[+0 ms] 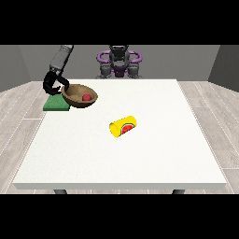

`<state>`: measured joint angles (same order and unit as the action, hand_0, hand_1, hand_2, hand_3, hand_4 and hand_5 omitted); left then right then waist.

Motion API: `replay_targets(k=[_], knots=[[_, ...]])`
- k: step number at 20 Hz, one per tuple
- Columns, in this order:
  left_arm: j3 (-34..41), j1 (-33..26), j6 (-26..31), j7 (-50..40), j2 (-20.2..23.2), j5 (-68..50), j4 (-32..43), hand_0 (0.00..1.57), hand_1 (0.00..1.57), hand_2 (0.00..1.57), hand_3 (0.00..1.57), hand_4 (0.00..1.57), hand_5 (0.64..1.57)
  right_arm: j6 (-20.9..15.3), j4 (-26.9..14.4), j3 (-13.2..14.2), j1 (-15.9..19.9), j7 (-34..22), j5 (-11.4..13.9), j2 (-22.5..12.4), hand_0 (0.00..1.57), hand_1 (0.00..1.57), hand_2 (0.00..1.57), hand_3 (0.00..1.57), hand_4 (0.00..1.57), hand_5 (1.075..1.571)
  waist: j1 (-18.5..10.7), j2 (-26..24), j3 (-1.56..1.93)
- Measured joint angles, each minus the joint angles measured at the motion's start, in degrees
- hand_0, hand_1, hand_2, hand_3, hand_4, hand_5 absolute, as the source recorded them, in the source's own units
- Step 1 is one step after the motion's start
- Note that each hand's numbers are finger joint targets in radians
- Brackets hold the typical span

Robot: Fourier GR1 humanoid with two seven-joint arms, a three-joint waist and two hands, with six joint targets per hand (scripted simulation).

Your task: Pick the cup and pour the ball into the bowl, then pick the bowl and place it on the pad

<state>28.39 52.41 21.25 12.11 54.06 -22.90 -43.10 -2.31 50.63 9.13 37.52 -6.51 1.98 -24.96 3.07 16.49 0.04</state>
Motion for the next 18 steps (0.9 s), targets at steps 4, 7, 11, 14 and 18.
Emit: replay_targets(k=[4, 7, 11, 14, 18], knots=[[-0.23, 0.64, -1.57, -1.35, -0.01, -0.45, -2.75, 0.00, 0.00, 0.00, 0.00, 0.00, 1.534, 4.00, -4.47, 4.04, 0.33, 4.67, -2.28, -4.69, 1.57, 1.57, 1.57, 1.21, 1.28, 1.535, -0.44, 1.51, 0.04], [-0.01, 0.77, -1.38, -1.51, 0.56, -1.11, -4.54, 0.00, 0.00, 0.00, 0.00, 0.15, 1.533, 5.83, -7.76, 6.63, 0.43, 8.34, -3.89, -6.38, 1.57, 1.57, 1.57, 0.93, 1.29, 1.543, -1.55, 3.48, 0.04], [-0.09, 1.86, -1.80, -2.82, 1.60, -1.79, -6.82, 0.00, 0.00, 0.00, 0.00, 0.13, 1.532, 7.72, -11.70, 8.68, 1.83, 11.50, -4.78, -8.63, 1.57, 1.57, 1.57, 0.59, 1.30, 1.552, -2.40, 5.82, 0.05], [0.10, 3.39, -2.40, -4.61, 2.27, -3.05, -9.55, 0.00, 0.00, 0.00, 0.00, 0.07, 1.533, 8.79, -14.88, 9.92, 2.91, 14.67, -4.46, -11.67, 1.57, 1.57, 1.57, 0.21, 1.29, 1.554, -2.95, 8.53, 0.08], [0.68, 4.13, -3.01, -6.59, 2.99, -4.80, -12.78, 0.00, 0.00, 0.00, 0.00, 0.00, 1.531, 9.89, -18.71, 11.48, 3.81, 18.49, -4.48, -14.37, 1.57, 1.57, 1.57, 0.59, 1.27, 1.563, -3.57, 10.82, 0.10]])
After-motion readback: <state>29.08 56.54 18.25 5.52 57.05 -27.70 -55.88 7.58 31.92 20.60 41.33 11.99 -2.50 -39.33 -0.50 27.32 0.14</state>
